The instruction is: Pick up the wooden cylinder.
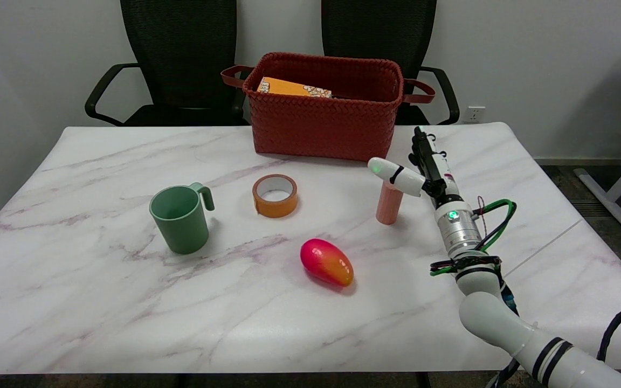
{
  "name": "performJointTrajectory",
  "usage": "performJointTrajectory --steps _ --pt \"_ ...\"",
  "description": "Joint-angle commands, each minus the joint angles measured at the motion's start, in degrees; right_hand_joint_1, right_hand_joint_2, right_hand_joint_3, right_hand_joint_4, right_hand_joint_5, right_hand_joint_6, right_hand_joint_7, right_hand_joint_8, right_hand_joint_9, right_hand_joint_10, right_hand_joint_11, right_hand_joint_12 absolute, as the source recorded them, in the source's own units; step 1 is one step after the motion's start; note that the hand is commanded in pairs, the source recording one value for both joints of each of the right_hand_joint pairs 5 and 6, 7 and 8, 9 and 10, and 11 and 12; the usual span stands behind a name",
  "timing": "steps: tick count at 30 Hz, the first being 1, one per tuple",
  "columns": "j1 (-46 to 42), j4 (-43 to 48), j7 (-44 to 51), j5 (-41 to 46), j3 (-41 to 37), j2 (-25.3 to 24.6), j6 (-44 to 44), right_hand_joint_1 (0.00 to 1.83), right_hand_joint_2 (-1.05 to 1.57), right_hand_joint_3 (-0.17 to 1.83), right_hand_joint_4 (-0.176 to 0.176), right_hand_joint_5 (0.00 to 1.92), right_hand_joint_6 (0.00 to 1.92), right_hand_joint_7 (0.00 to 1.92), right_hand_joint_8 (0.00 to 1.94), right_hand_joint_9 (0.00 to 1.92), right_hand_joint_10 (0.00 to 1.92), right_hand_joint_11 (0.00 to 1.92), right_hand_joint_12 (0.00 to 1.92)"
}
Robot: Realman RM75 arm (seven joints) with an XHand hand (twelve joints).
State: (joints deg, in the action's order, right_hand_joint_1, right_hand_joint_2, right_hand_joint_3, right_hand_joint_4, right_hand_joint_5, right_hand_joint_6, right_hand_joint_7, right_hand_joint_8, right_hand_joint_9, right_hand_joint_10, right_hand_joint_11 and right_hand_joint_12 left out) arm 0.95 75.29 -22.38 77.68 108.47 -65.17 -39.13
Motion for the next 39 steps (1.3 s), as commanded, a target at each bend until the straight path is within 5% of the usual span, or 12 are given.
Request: performJointTrajectory --steps 1,39 --pt "-0.06 -2.11 -1.87 0.29 2.04 0.09 -0.39 0.78 0.61 -0.17 0.0 0.0 0.0 0.07 0.07 0.1 0.1 0.19 0.19" --pt "-0.83 -4.11 -7.86 0.11 8.19 0.09 -4.54 0.76 0.68 -0.17 0.0 0.0 0.0 0.09 0.09 0.1 0.1 0.19 0.19"
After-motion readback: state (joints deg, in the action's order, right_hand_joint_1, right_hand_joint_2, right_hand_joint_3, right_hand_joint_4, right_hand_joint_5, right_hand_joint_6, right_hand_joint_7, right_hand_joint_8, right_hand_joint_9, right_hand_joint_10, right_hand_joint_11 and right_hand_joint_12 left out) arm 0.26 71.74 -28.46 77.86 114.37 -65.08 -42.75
